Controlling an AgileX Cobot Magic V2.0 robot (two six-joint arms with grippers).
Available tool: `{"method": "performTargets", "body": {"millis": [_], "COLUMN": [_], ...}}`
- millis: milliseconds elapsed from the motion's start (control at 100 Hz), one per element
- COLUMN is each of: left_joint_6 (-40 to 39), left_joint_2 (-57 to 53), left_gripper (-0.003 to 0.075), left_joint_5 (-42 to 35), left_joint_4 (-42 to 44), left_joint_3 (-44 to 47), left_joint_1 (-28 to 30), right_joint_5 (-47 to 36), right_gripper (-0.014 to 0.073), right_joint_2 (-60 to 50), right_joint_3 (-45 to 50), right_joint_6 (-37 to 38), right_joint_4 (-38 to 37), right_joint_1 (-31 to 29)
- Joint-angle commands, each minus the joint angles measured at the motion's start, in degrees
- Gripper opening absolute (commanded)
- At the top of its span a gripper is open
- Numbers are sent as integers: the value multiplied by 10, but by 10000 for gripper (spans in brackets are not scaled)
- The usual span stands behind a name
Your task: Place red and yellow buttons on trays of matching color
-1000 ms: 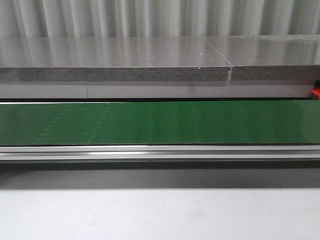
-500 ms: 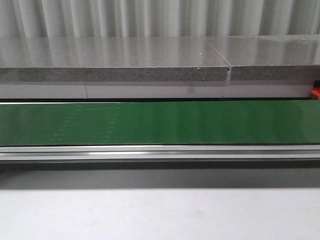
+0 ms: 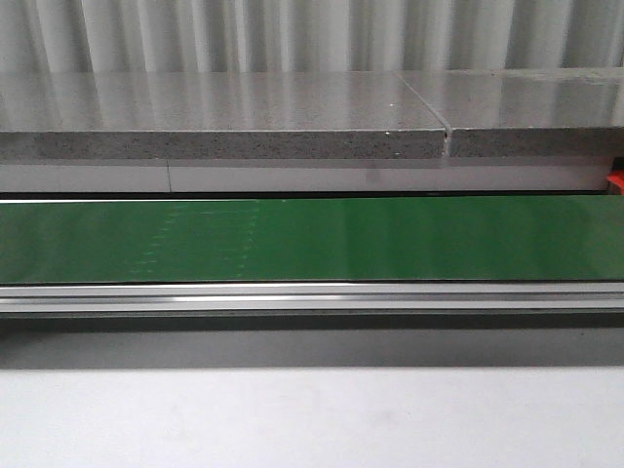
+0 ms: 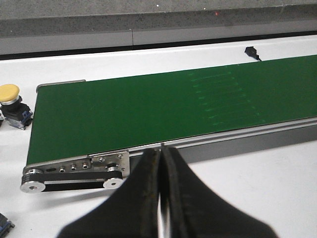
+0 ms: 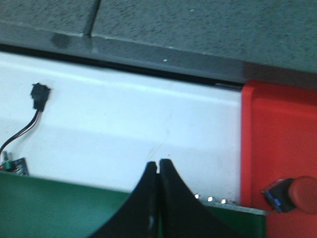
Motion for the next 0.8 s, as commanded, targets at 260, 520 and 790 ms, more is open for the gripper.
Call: {"method": "performTargets", "body": {"millis": [260, 520, 790], "left_joint_6": [1, 1, 1], "left_joint_2": [6, 6, 6], "left_gripper": [-21, -21, -21], "left_joint_5": [-41, -41, -41], "left_joint_4": [-7, -7, -7], "left_joint_3": [-14, -14, -14], "left_joint_1": [-4, -4, -4], "right_joint_5": [-51, -76, -82], "right_gripper": [-69, -69, -69], "right_joint_2": [-125, -219, -337], "right_joint_3": [99, 183, 281], "right_joint_6": [-4, -4, -4], "right_joint_4": [6, 13, 16], "right_joint_1": [69, 88, 94]}}
